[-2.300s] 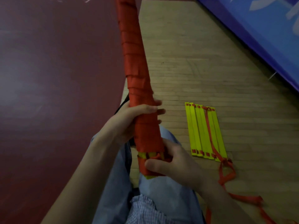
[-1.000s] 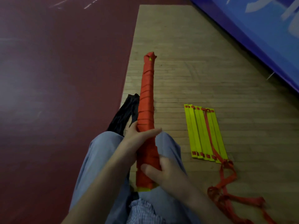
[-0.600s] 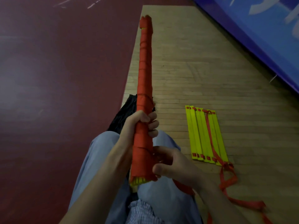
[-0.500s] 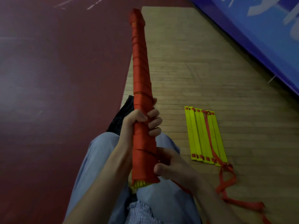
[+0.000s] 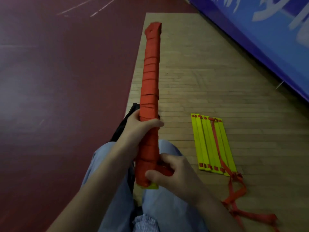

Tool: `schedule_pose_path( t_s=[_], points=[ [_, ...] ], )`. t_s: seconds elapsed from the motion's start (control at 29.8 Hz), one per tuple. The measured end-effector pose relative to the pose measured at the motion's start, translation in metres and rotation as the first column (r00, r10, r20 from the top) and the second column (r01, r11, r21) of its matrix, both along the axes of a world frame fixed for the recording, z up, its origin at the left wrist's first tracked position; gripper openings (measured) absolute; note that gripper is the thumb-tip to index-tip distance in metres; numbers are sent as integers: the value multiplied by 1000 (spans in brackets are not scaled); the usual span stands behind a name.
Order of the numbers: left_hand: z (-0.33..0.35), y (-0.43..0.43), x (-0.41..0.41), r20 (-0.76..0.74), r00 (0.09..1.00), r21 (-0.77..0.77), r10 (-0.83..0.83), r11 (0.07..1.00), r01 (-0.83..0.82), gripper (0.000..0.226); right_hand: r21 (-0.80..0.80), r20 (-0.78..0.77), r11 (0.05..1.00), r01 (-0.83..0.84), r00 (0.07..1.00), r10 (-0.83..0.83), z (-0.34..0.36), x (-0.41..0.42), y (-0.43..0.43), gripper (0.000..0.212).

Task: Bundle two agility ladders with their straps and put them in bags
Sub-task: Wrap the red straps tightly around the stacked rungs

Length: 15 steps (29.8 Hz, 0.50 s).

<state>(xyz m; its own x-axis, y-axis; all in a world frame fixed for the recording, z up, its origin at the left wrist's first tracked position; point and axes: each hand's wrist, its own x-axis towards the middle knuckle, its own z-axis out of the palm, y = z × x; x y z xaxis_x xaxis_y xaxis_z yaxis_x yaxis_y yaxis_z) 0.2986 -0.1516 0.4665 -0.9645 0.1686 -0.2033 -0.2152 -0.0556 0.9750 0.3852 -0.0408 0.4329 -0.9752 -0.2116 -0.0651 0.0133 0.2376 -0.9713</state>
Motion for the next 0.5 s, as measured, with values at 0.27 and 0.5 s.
schedule_pose_path(
  t_s=[0.27,0.5],
  points=[
    [-15,-4,1,-45,914,821,-404,507,264,72,-432,271,897,-95,935,230,-4,-5,7,80],
    [2,-18,-11,14,972,353,-234,911,214,56,65,161,997,-45,986,34,12,-2,1,59]
  ],
)
